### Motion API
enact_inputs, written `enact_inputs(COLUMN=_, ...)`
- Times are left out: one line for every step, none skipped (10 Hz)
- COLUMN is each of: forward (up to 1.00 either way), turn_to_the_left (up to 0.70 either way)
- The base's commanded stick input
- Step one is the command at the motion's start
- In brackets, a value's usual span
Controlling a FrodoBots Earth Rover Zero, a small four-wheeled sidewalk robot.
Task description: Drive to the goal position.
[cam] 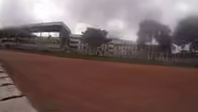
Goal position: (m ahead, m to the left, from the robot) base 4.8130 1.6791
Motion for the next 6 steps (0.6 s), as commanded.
enact_inputs(forward=0.7, turn_to_the_left=0.0)
enact_inputs(forward=0.7, turn_to_the_left=0.0)
enact_inputs(forward=0.7, turn_to_the_left=0.0)
enact_inputs(forward=0.7, turn_to_the_left=0.0)
enact_inputs(forward=0.7, turn_to_the_left=0.0)
enact_inputs(forward=0.7, turn_to_the_left=0.22)
